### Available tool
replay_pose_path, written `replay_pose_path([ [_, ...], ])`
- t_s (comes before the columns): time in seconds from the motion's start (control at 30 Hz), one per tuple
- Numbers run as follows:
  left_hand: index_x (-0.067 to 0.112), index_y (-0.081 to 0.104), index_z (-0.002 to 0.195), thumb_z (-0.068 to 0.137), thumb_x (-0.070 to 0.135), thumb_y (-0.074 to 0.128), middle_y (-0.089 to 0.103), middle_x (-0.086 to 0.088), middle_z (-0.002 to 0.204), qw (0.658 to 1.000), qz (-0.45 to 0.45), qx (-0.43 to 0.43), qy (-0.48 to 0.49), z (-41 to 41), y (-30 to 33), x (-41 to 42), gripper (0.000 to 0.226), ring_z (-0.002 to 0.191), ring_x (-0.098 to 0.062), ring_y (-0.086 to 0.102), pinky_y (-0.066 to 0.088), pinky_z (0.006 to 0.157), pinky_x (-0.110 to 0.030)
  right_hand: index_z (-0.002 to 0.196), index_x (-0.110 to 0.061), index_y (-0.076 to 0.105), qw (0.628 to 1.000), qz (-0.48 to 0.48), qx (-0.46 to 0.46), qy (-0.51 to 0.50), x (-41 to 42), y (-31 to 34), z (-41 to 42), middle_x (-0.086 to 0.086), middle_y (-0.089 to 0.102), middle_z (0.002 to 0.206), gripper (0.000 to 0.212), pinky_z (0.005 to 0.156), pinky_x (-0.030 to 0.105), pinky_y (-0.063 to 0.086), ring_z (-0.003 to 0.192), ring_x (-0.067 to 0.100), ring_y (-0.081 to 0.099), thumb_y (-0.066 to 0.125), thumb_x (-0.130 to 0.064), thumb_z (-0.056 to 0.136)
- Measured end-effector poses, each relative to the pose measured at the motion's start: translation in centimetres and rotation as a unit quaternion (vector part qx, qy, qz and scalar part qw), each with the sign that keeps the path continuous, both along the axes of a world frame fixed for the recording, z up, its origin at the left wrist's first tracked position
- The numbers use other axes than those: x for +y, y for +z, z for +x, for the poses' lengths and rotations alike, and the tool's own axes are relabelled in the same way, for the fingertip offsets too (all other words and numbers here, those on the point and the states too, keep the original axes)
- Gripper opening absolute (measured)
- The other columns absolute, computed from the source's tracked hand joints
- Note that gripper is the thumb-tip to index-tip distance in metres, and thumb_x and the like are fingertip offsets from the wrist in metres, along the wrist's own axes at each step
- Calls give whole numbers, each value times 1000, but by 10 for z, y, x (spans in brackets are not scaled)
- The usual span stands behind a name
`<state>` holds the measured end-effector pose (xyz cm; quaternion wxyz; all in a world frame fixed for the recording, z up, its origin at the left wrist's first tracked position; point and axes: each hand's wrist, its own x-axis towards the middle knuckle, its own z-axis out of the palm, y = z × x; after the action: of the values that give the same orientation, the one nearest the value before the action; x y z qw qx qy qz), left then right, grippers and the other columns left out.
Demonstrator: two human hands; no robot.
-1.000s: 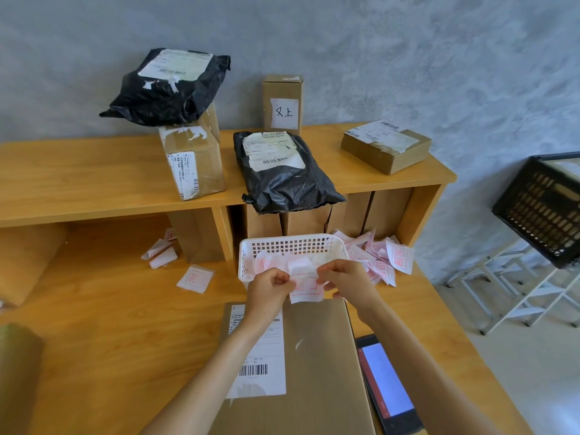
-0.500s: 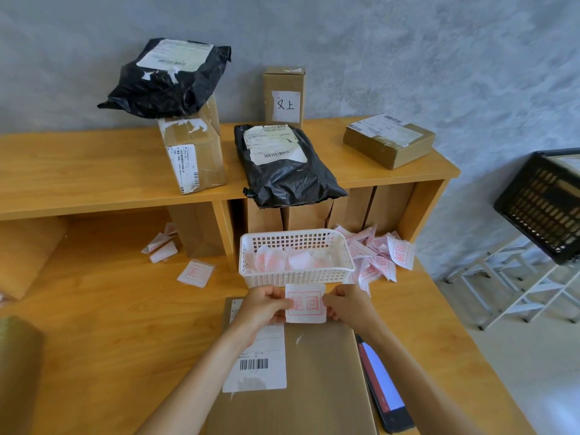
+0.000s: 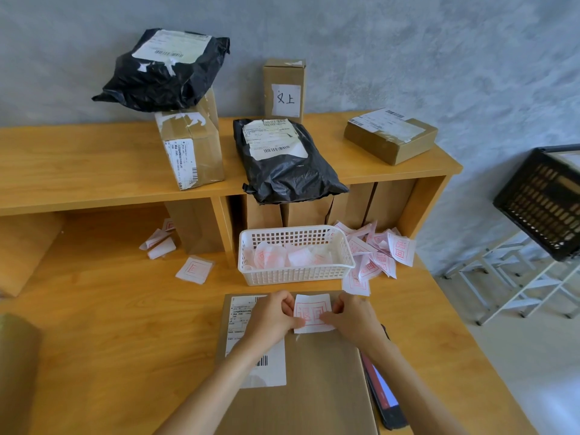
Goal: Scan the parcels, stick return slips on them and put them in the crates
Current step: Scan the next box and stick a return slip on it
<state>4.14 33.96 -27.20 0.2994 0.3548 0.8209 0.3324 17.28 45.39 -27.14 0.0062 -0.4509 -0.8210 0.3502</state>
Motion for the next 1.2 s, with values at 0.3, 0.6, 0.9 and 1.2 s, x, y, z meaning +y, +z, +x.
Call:
replay_pose_path([
  [0.3, 23, 47, 96, 74, 39, 81, 51, 10, 81, 992, -14, 124, -21, -7, -4, -6, 44, 72, -6, 50, 32, 56, -16, 98, -16, 45, 999, -19, 0, 27, 3, 4, 10, -11, 49, 82, 41, 55, 14, 37, 71, 2, 47, 79, -25, 78],
  [0.6, 16, 65, 95, 87, 17, 70, 57, 11, 98, 932, 158, 301, -125, -2, -25, -25, 10, 90, -9, 58, 45, 75, -13, 93, -17, 53, 955, 280, 58, 76, -23, -10, 20, -4, 60, 94, 9, 56, 20, 42, 84, 20, 60, 61, -14, 88],
  [0.9, 15, 42, 143, 105, 38, 12, 41, 1, 151, 898, -17, 394, -194, 7, -51, -27, 54, 140, -14, 35, 21, 110, -35, 144, -12, 43, 931, 322, -38, 167, -37, -43, 14, 5, 41, 150, 58, 109, 43, 19, 139, 19, 37, 9, -39, 105],
  [1.2, 16, 36, 148, 101, 47, 4, 31, 0, 156, 914, -56, 367, -165, 10, -42, -26, 65, 144, -17, 28, 14, 113, -39, 147, -16, 33, 941, 310, -40, 133, -40, -42, 17, 5, 38, 152, 54, 112, 43, 13, 142, 15, 24, 12, -43, 105],
])
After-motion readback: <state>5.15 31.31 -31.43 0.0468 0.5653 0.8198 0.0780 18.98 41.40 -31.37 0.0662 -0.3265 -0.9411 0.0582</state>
